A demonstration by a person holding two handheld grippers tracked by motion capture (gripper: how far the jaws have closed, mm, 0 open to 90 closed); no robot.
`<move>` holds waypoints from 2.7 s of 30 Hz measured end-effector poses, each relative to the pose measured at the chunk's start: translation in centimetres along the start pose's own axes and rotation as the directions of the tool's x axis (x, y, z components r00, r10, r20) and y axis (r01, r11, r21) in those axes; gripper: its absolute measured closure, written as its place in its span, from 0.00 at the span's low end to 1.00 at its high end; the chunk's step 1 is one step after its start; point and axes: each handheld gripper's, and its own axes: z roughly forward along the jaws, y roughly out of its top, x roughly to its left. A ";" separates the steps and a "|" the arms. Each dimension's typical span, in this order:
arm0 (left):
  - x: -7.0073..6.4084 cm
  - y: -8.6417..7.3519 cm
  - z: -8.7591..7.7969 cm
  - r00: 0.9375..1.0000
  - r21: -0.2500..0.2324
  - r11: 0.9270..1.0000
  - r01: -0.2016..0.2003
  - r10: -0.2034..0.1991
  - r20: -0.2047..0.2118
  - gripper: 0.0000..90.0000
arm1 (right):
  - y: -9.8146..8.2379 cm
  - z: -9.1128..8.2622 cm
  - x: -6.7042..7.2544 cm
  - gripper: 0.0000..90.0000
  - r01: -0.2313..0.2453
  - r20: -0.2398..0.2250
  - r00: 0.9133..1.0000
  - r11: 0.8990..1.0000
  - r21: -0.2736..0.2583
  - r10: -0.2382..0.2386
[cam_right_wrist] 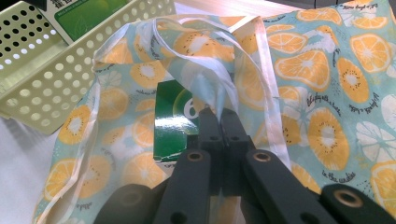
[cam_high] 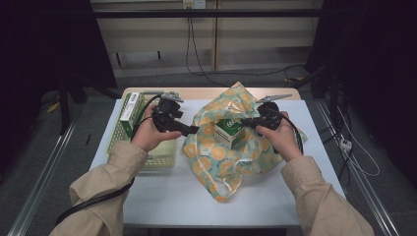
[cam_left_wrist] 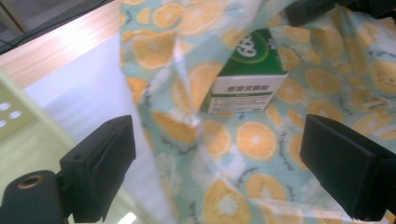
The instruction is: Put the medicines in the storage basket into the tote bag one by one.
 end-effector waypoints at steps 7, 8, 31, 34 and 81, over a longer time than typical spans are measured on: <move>1.9 -0.9 -1.4 1.000 0.002 1.000 0.008 -0.008 -0.026 0.11 | 0.0 0.1 0.0 1.00 0.001 0.003 1.000 1.000 0.004 -0.001; 2.2 -1.0 -1.6 0.999 0.001 1.000 0.013 -0.013 -0.031 0.11 | 0.0 0.1 0.0 1.00 0.002 0.004 1.000 1.000 0.004 -0.002; 7.0 -3.8 -4.8 0.990 -0.012 0.996 0.086 -0.086 -0.112 0.10 | -0.1 0.1 -0.1 1.00 0.001 0.006 1.000 1.000 0.005 -0.001; 7.6 -4.1 -5.1 0.987 -0.010 0.996 0.093 -0.094 -0.131 0.10 | -0.1 0.1 -0.2 1.00 0.005 0.005 1.000 1.000 0.007 -0.005; 14.3 -7.7 -4.2 0.896 0.028 0.962 0.272 -0.242 -0.372 0.53 | -0.3 -0.4 -0.8 1.00 0.000 0.003 1.000 1.000 0.012 0.000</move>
